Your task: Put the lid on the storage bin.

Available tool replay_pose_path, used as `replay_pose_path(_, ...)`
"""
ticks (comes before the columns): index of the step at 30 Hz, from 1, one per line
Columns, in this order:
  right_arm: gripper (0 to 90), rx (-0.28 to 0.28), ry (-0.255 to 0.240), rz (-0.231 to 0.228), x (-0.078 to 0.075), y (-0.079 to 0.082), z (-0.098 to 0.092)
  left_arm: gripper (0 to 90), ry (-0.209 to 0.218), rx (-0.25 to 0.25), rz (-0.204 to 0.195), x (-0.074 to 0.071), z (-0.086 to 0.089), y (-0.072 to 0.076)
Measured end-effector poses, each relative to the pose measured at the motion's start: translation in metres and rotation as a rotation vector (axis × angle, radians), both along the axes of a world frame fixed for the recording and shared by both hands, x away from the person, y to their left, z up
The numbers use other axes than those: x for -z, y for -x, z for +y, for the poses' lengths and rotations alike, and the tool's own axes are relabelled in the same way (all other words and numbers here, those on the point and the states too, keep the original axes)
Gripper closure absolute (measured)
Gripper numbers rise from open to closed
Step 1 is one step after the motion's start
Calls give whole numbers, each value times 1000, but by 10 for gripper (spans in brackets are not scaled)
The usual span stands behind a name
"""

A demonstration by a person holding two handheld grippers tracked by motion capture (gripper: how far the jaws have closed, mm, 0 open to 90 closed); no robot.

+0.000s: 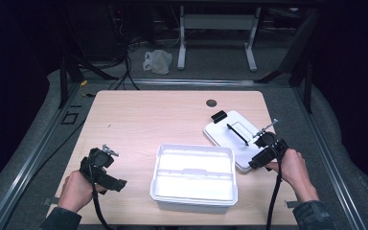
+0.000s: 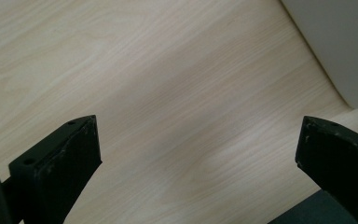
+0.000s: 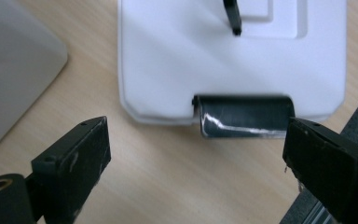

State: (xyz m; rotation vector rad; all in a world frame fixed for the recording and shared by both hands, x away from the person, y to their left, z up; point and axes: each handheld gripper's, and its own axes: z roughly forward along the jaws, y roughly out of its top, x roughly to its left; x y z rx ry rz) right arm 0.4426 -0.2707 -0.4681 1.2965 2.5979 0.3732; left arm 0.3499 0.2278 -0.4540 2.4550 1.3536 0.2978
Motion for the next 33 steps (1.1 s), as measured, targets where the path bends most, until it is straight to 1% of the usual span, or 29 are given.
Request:
replay_pose_path(2, 69, -8, 9, -10, 0, -8, 3, 1, -6, 2, 7, 4, -2, -1)
replay_pose_path(4, 68, -24, 17, -21, -2, -15, 7, 1, -1, 12, -6, 6, -2, -2)
replay_pose_path(5, 69, -30, 22, -26, -2, -17, 9, 1, 1, 8, -16, 6, -2, -3)
replay_pose_path(6, 73, -40, 25, -20, -3, -21, 13, 1, 2, 1, -19, 6, -2, -4)
replay_pose_path(7, 76, -48, 33, -22, -3, -24, 16, 1, 0, 1, -20, 7, -1, -4)
replay_pose_path(9, 101, -57, 34, -25, -3, -32, 22, 1, -5, -3, -22, 7, -2, -4)
replay_pose_path(10, 107, -59, 41, -27, -2, -36, 24, 1, -6, -6, -22, 8, -2, -4)
replay_pose_path(12, 135, -58, 31, -25, 0, -45, 30, 2, -13, -5, -20, 8, -1, -4)
replay_pose_path(13, 141, -59, 38, -21, 0, -48, 32, 2, -12, -6, -17, 9, -1, -3)
replay_pose_path(14, 161, -58, 42, -26, 1, -53, 35, 2, -20, -4, -15, 9, -1, -3)
replay_pose_path(15, 192, -61, 50, -15, 3, -58, 38, 2, -20, -5, -14, 10, -1, -3)
replay_pose_path(17, 234, -54, 65, -21, 5, -64, 40, 3, -19, -7, -7, 11, 0, -4)
replay_pose_path(18, 296, -46, 63, -9, 7, -69, 40, 3, -19, -7, -7, 11, 1, -4)
replay_pose_path(19, 331, -38, 61, -5, 8, -71, 40, 3, -17, -7, -6, 12, 1, -4)
replay_pose_path(21, 424, -32, 79, -9, 11, -78, 42, 4, -18, -6, 0, 13, 0, -5)
replay_pose_path(22, 471, -29, 84, 5, 14, -81, 44, 5, -18, -4, -1, 13, 0, -5)
replay_pose_path(23, 491, -27, 79, 19, 17, -84, 45, 5, -17, -1, 2, 14, -1, -6)
replay_pose_path(24, 518, -25, 74, 26, 19, -86, 46, 6, -19, 1, 3, 14, -2, -6)
replay_pose_path(26, 567, -28, 85, 34, 22, -91, 49, 9, -19, 6, 5, 15, -2, -5)
replay_pose_path(27, 588, -24, 82, 38, 23, -93, 50, 12, -20, 7, 6, 15, -2, -5)
replay_pose_path(28, 616, -22, 90, 37, 23, -94, 51, 13, -20, 7, 8, 16, -2, -5)
replay_pose_path(30, 672, -16, 92, 22, 22, -96, 52, 14, -20, 4, 19, 18, 0, -5)
replay_pose_path(31, 696, -21, 88, 33, 21, -97, 52, 14, -25, 5, 20, 19, 0, -5)
replay_pose_path(33, 735, -17, 103, 28, 20, -98, 54, 15, -24, 6, 25, 20, 0, -5)
